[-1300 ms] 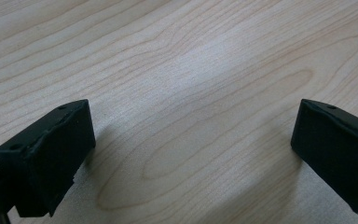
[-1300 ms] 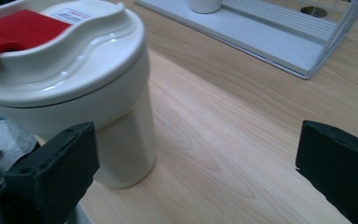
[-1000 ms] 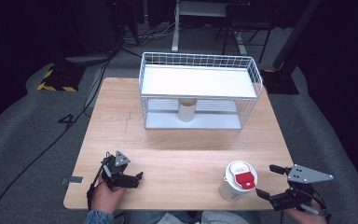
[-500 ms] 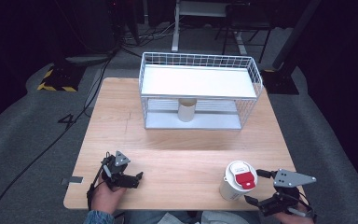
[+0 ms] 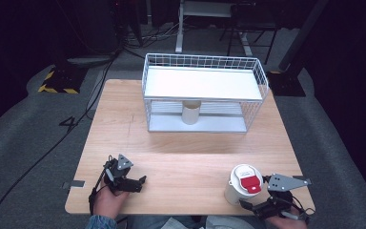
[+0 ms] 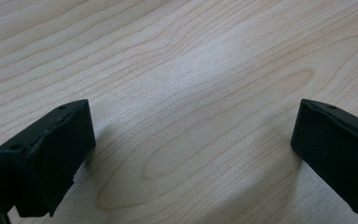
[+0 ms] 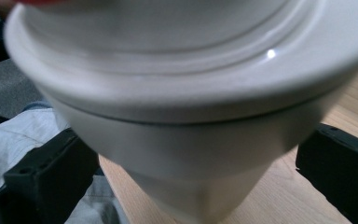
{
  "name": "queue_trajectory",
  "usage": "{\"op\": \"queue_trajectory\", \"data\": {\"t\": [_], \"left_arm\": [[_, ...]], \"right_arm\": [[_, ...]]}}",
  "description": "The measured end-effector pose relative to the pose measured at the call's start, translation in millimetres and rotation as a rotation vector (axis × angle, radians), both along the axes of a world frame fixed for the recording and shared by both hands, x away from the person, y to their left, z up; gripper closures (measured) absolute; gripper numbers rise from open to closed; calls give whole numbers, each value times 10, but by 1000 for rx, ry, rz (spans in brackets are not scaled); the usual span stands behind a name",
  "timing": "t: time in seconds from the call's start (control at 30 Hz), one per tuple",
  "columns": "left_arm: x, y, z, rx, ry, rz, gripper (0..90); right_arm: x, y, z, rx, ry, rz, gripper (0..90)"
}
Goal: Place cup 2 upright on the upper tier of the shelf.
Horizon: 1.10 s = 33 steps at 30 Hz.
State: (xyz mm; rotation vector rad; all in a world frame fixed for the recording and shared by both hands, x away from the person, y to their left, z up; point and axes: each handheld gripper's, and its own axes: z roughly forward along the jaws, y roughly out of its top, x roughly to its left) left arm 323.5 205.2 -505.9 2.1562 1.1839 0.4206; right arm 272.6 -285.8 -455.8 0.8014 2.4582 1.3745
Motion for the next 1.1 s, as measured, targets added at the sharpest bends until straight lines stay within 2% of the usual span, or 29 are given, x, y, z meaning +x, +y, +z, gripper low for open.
{"op": "queue_trajectory", "data": {"t": [0.47,0.63,0.67,0.93,1.1], "left_arm": [[0,0,0,1,0,0,1],[0,0,0,1,0,0,1],[0,-1,-1,-2,1,0,1],[0,0,0,0,0,0,1],[0,-1,-1,-1,0,0,1]], "right_arm": [[51,122,-154,38,-29,-18,2],[67,124,-191,52,-35,-6,60],[68,121,-204,68,-40,9,86],[56,151,-232,64,-76,-2,99],[52,151,-234,63,-80,-2,102]]}}
